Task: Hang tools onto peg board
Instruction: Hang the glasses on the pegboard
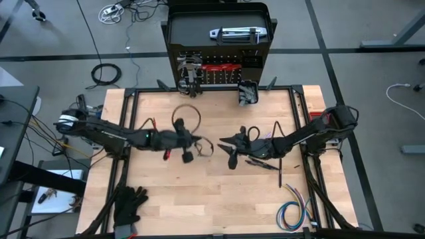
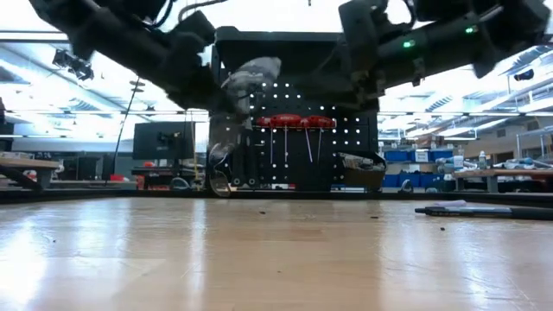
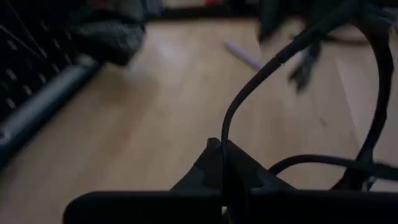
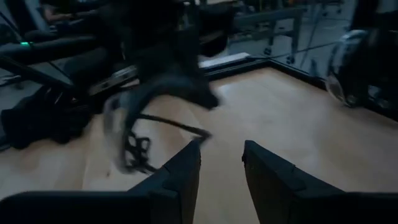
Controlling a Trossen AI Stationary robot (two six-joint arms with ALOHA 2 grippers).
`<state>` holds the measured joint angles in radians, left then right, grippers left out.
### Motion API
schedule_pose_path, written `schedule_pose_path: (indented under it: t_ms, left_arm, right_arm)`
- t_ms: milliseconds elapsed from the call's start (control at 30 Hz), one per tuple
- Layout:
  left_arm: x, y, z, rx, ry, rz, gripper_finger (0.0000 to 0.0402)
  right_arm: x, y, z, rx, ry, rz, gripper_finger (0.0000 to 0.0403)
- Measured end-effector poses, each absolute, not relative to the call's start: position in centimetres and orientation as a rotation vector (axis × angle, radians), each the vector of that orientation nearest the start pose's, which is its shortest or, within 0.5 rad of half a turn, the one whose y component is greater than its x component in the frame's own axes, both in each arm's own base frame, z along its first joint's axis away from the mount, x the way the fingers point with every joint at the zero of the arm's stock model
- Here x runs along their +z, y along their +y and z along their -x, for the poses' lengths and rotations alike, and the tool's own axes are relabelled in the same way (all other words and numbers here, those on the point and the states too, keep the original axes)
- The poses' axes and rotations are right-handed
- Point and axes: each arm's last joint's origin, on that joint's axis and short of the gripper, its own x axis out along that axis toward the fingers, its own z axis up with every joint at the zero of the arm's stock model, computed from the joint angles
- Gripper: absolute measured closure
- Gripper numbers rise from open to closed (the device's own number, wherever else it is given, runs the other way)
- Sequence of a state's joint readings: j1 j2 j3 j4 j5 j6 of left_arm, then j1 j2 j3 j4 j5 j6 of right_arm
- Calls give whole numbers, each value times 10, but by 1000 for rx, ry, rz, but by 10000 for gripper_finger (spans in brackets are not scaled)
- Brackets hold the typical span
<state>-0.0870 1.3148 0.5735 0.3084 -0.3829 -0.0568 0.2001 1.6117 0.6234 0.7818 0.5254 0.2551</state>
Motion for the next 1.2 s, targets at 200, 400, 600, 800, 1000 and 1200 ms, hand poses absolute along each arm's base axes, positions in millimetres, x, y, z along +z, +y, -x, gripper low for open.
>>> schedule_pose_path:
  t_ms: [200, 400, 600, 800, 1000, 1200]
  left_arm:
    - [216, 25, -265, 245, 163, 3, 401]
    - [226, 44, -264, 154, 57, 16, 401]
    - [228, 50, -263, 66, 39, 67, 401]
    - [226, 50, -263, 31, 54, 98, 401]
    - [226, 50, -263, 29, 56, 120, 401]
    - [224, 50, -264, 28, 60, 154, 401]
  right_arm:
    - [191, 33, -317, -269, 158, -122, 251]
    - [202, 24, -321, -423, 152, 82, 251]
    - [223, 11, -332, -456, 121, 188, 250]
    - [244, 6, -342, -459, 102, 293, 250]
    - [249, 7, -346, -394, 92, 314, 250]
    - [248, 7, -346, -371, 99, 324, 252]
